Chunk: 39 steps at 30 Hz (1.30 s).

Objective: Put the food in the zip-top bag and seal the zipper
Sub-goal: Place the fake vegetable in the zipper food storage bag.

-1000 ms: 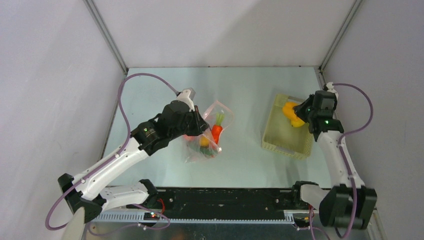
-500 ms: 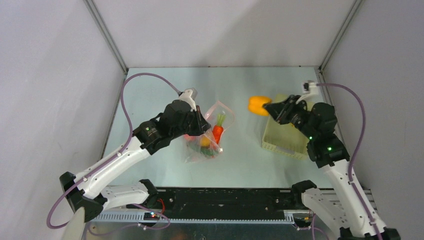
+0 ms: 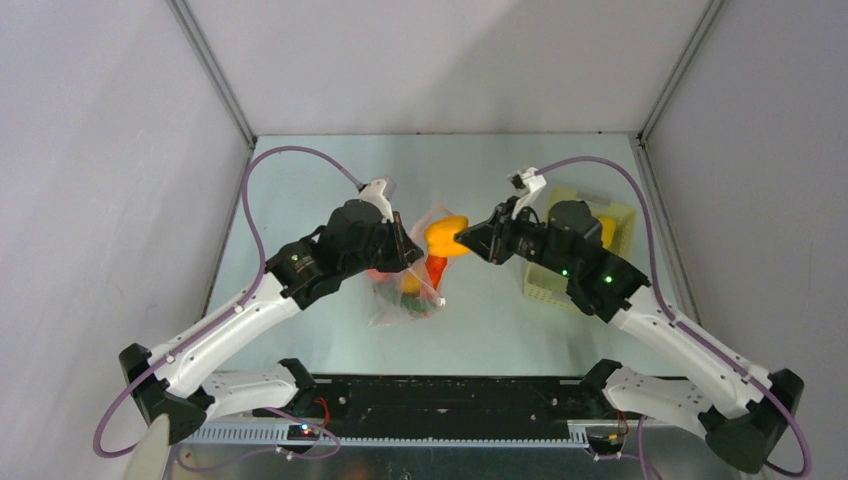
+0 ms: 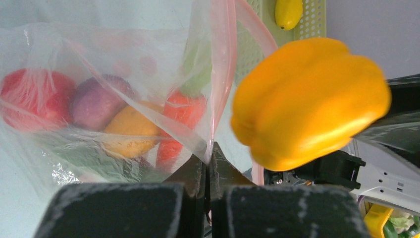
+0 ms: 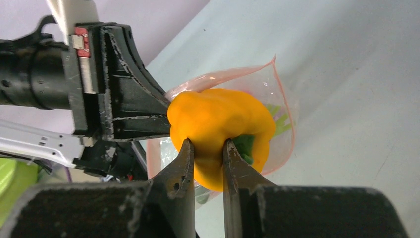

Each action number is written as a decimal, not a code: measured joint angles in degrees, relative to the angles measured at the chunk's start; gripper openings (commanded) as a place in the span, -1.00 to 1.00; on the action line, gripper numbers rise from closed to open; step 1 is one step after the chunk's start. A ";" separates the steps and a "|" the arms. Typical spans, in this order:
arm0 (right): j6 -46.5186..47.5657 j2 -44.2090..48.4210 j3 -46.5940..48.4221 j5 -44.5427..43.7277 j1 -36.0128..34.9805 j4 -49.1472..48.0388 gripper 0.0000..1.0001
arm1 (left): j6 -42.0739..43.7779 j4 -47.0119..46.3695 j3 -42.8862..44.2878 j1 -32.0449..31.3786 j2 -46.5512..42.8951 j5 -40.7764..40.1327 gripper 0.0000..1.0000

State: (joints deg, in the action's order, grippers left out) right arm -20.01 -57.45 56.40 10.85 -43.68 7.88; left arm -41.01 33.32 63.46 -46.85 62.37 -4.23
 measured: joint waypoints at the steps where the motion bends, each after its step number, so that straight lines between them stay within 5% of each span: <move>1: 0.61 -1.11 0.44 -0.72 -0.74 0.00 -1.00 | 0.00 -0.02 0.02 0.00 0.00 0.00 -1.00; 13: 5.68 -6.38 3.98 -13.11 -5.03 5.03 -1.00 | 0.04 0.22 0.00 0.22 -0.15 -0.07 -1.00; 30: 7.98 -17.99 8.68 -20.00 -11.06 2.38 -1.00 | 0.61 -2.51 0.02 0.17 0.37 5.07 -1.00; 32: 7.56 -18.95 8.68 -20.06 -11.28 1.66 -0.92 | 0.70 -2.71 0.02 0.15 0.37 5.49 -1.00; 34: 6.64 -19.82 8.68 -20.04 -11.39 1.11 -0.61 | 1.01 -2.67 0.02 0.15 0.37 5.73 -1.00; 35: 6.16 -20.15 8.68 -19.98 -11.39 0.98 -0.24 | 1.03 -2.73 0.02 0.15 0.37 5.81 -1.00; 39: 5.35 -20.70 8.68 -20.68 -10.97 1.53 0.23 | 1.44 -1.66 0.02 0.15 0.07 5.84 -1.00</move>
State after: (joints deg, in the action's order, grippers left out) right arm -14.66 -78.15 65.08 -9.82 -54.65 9.41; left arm -39.57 31.66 63.48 -46.70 62.43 1.61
